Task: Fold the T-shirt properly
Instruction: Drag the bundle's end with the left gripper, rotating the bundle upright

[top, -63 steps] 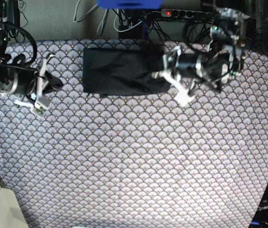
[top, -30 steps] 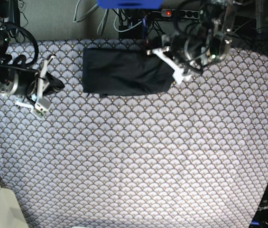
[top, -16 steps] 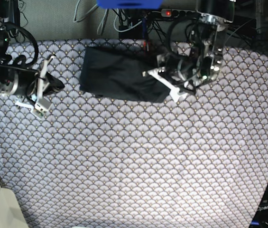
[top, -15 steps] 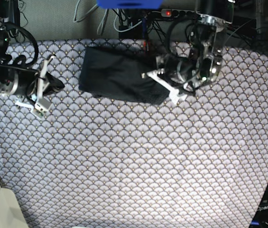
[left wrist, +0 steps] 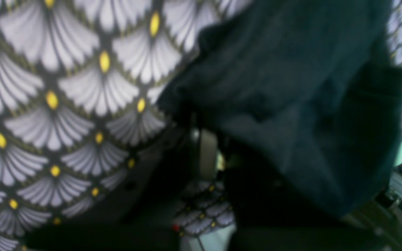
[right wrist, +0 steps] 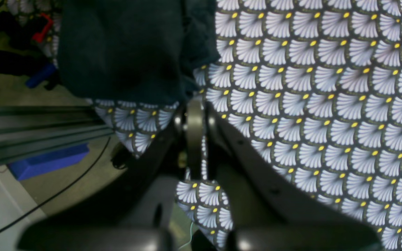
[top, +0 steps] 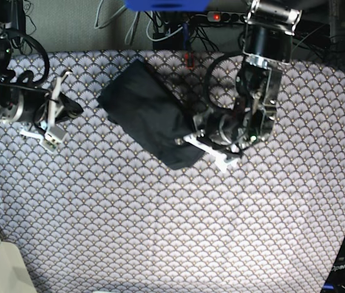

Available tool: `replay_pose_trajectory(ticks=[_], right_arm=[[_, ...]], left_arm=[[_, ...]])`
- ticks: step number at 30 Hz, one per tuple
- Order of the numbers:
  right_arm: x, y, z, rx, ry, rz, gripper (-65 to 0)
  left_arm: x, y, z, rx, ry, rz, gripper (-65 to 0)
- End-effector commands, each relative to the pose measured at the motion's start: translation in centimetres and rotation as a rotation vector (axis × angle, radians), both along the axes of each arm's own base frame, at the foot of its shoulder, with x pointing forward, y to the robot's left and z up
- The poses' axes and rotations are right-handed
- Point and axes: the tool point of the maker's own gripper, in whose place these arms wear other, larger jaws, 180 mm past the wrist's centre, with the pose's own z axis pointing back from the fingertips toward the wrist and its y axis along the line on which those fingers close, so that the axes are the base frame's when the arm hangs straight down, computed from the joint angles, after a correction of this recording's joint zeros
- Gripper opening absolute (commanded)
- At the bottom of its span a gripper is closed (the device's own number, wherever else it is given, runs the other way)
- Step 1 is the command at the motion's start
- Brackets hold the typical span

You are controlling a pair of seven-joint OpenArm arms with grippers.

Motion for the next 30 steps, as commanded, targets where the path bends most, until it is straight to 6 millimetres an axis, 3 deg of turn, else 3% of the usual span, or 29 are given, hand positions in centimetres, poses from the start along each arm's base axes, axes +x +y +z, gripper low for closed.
replay_pose_trajectory(ticks=[1, 7, 13, 19, 24, 30], right_arm=[[0.7, 0.0, 1.0, 0.012, -0.04, 0.006, -65.0], [1.6, -0.4, 0.8, 0.012, -0.064, -0.02, -65.0], [2.2, -1.1, -3.1, -0.072, -0.017, -0.033, -65.0], [1.5, 1.0, -6.0, -0.048, 0.024, 0.006, -65.0], [0.8, 2.4, -6.6, -0.028, 0.047, 0.031, -65.0], [-0.9, 3.7, -7.3, 0.0, 0.078, 0.041, -65.0]], left_arm=[[1.1, 0.0, 1.3, -0.008, -0.049, 0.0, -65.0], [-2.3, 0.0, 1.8, -0.027, 0.028, -0.071, -65.0], [-5.1, 1.7, 2.0, -0.047, 0.052, -0.003, -65.0], [-4.6, 2.6, 0.1, -0.014, 0.041, 0.052, -65.0], [-2.4, 2.8, -1.0, -0.004, 0.031, 0.093, -65.0], [0.2, 0.0, -0.9, -0.024, -0.012, 0.082, -65.0]])
